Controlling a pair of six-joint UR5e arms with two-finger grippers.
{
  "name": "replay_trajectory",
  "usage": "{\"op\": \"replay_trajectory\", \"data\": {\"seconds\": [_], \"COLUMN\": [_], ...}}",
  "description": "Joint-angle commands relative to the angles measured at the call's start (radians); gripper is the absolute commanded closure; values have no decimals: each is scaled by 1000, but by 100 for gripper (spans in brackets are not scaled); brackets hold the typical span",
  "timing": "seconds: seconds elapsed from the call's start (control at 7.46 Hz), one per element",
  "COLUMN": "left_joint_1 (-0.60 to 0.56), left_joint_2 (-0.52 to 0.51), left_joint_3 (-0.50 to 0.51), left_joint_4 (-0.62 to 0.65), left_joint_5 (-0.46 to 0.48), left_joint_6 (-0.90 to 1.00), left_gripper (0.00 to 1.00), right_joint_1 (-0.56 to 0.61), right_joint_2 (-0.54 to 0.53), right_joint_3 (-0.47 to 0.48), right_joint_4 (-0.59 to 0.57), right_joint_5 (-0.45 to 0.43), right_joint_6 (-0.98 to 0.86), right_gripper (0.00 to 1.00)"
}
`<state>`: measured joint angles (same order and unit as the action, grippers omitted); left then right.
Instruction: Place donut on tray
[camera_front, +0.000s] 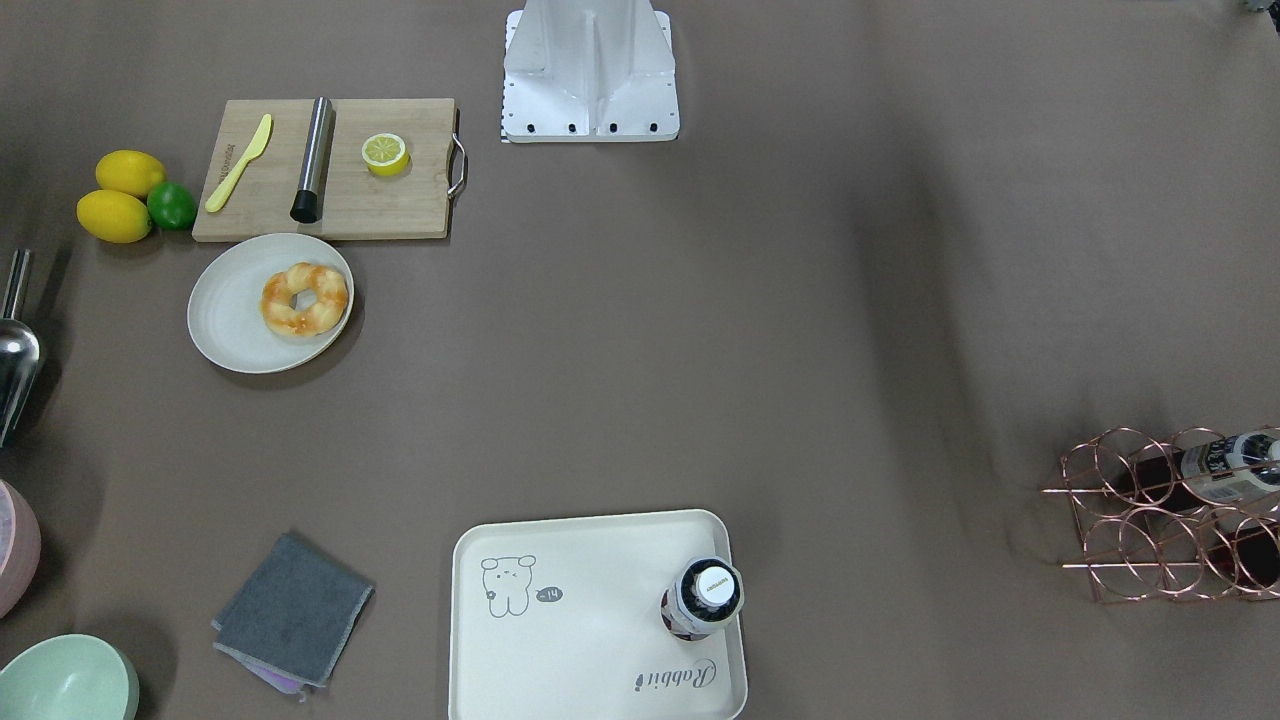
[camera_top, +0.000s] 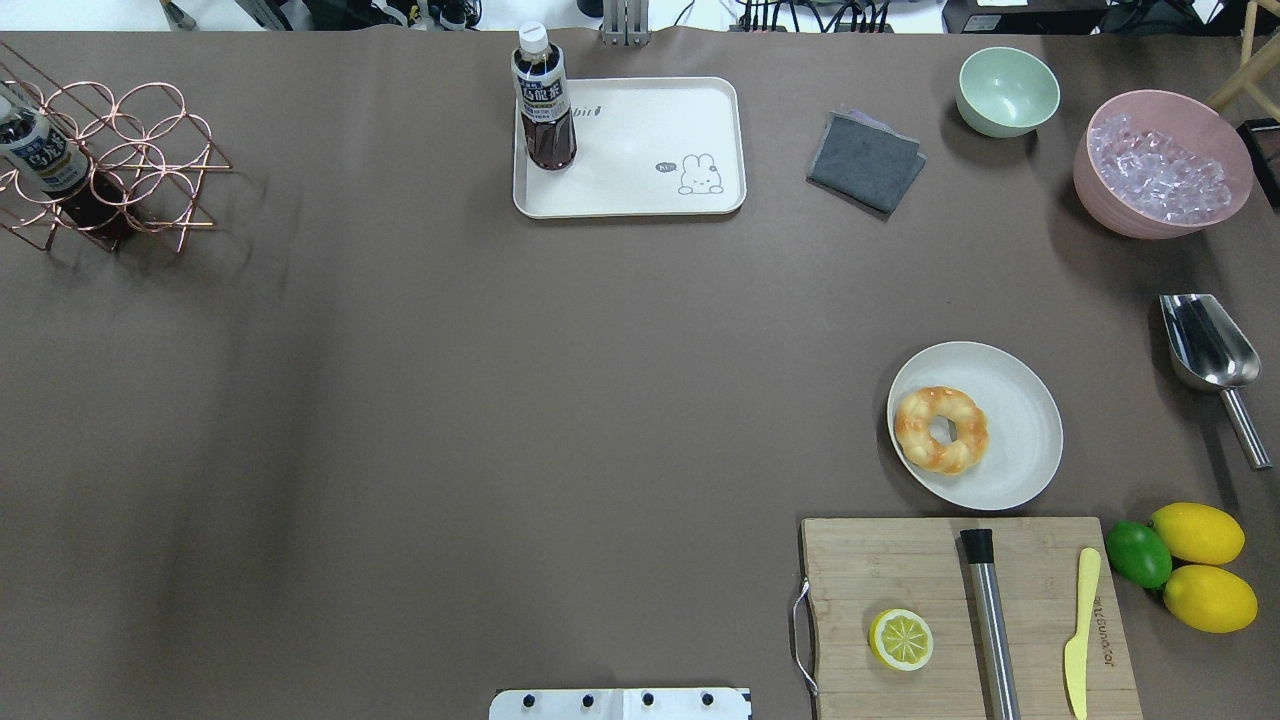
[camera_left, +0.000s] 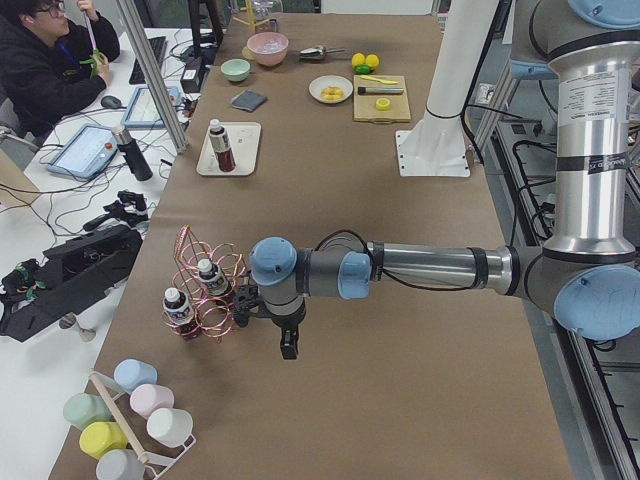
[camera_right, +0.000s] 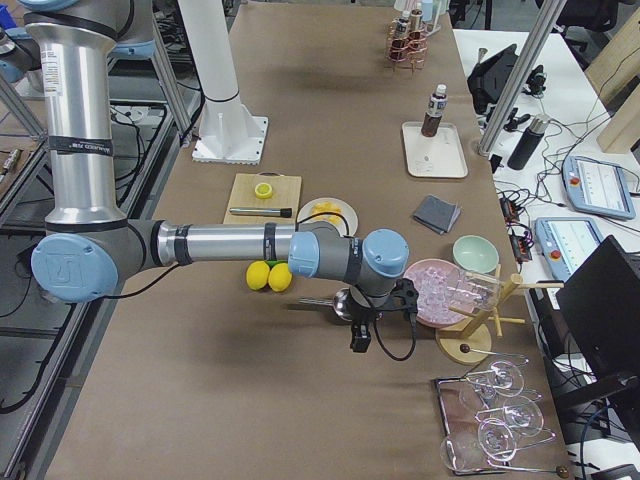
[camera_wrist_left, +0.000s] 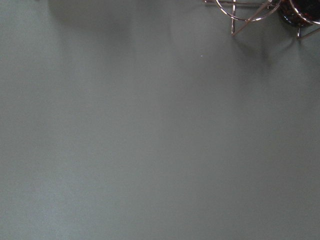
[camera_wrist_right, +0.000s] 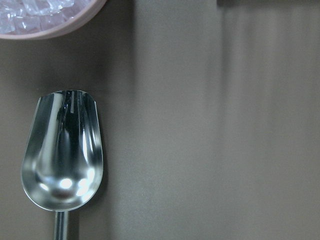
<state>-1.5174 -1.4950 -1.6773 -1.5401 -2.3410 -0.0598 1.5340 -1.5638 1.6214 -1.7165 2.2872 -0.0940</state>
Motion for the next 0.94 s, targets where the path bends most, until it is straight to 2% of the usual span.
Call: {"op": "replay_trajectory", "data": {"seconds": [0.0, 0.8], "left_joint_1": [0, 2], "left_joint_2": [2, -5], "left_joint_3": [-1, -1], "left_joint_4": [0, 0], "left_joint_5": [0, 31], "left_joint_6": [0, 0], "left_gripper": [2, 2], "right_joint_1": [0, 2], "right_joint_2": [1, 1], "right_joint_3": [0, 8], "right_joint_4": [0, 0], "right_joint_5": [0, 2], "right_joint_6": [0, 4], "right_gripper": [0, 0]}}
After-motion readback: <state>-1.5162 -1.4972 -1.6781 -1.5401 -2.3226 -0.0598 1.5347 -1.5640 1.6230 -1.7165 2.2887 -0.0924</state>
